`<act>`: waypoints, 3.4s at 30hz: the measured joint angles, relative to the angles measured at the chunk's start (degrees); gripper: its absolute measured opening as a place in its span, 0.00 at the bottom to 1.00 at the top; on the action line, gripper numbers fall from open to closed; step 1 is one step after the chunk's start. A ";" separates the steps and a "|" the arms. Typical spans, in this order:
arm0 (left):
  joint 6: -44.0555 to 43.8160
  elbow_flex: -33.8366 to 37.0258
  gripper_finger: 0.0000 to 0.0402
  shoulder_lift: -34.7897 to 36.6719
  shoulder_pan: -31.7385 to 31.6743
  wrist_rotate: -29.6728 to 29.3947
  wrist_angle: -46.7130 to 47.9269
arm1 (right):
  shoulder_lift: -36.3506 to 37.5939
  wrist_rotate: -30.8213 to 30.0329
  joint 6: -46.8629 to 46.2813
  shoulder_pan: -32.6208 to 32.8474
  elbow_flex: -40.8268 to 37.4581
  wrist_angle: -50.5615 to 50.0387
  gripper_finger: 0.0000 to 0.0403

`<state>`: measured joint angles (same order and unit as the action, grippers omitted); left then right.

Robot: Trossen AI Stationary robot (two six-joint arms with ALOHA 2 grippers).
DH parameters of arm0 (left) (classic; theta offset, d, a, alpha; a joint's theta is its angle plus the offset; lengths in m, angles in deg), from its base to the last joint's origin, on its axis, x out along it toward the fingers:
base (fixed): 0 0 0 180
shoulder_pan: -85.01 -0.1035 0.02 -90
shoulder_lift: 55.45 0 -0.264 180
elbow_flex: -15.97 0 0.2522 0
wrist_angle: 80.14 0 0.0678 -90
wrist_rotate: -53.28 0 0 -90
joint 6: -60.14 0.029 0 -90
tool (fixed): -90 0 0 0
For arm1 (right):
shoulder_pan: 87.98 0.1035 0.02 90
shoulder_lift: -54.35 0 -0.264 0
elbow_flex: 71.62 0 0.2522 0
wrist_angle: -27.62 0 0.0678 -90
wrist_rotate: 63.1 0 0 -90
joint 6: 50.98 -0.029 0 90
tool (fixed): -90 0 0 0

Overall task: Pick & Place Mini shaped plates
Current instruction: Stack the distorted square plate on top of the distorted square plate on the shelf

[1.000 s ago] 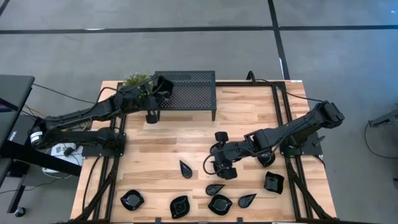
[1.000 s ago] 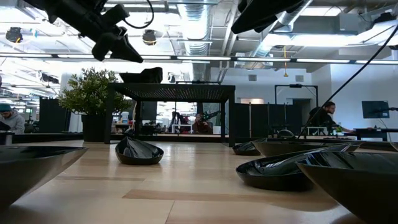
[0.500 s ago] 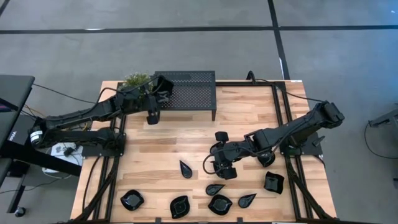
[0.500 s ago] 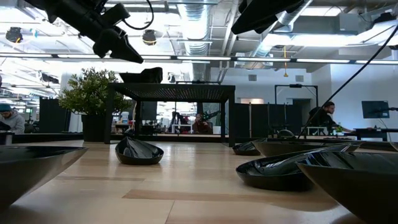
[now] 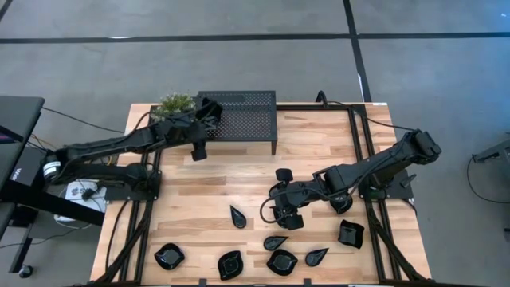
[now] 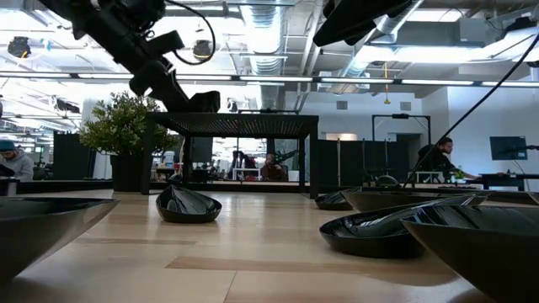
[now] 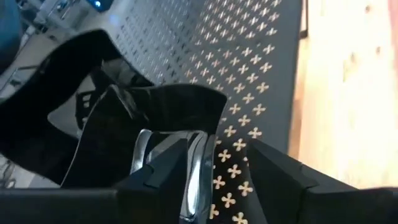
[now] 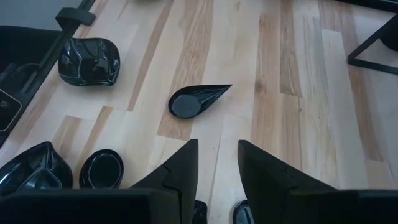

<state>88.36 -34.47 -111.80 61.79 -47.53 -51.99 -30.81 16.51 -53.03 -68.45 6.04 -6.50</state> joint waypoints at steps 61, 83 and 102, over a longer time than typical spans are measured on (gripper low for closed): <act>43.21 0.12 0.02 -5.91 -14.88 18.86 -21.79 | -0.02 0.00 4.05 -5.59 -0.04 2.80 0.27; 18.43 -1.77 0.02 5.22 -3.89 16.51 -24.24 | -4.57 -1.31 1.76 -8.41 0.06 17.82 0.27; 11.76 -1.81 0.03 14.00 7.00 8.43 -22.46 | -22.21 1.79 4.08 -42.28 21.70 32.02 0.01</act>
<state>100.12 -36.29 -97.80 68.79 -39.09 -74.45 -53.02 18.29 -48.95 -110.73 27.74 25.52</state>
